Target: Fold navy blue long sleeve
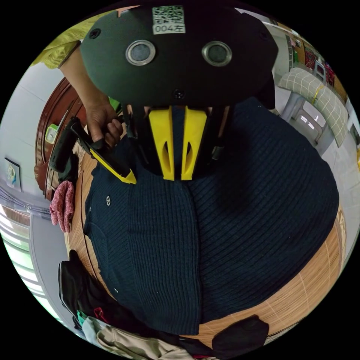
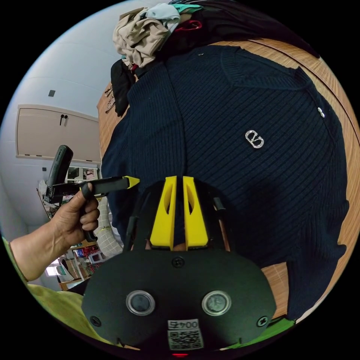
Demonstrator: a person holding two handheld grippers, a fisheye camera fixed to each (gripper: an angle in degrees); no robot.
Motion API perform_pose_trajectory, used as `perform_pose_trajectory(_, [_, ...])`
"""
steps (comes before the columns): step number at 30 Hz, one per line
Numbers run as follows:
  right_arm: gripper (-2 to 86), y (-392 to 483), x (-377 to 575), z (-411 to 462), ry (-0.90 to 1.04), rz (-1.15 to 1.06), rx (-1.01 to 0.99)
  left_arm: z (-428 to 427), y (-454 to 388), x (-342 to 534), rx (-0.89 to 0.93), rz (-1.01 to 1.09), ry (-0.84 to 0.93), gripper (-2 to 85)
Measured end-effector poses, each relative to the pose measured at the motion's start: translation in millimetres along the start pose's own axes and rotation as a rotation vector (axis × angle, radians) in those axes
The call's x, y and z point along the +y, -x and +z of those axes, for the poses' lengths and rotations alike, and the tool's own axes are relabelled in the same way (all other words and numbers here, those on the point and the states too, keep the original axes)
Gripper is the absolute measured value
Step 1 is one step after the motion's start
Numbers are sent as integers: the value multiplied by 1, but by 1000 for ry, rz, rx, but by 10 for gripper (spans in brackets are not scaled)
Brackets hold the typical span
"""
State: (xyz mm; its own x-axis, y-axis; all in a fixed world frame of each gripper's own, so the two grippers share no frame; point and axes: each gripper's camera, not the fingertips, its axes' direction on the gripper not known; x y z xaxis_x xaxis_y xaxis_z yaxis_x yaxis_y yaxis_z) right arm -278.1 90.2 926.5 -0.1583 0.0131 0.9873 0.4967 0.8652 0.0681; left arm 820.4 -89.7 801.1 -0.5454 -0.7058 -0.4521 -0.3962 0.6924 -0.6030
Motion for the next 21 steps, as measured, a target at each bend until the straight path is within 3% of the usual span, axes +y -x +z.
perform_pose_trajectory(11, [18,4,-3,-15,0,-53,-4,-10,1,7,-11,19,-33,26])
perform_pose_trajectory(21, [12,3,-19,-54,-30,-94,-34,-34,-14,2,156,15,-77,24])
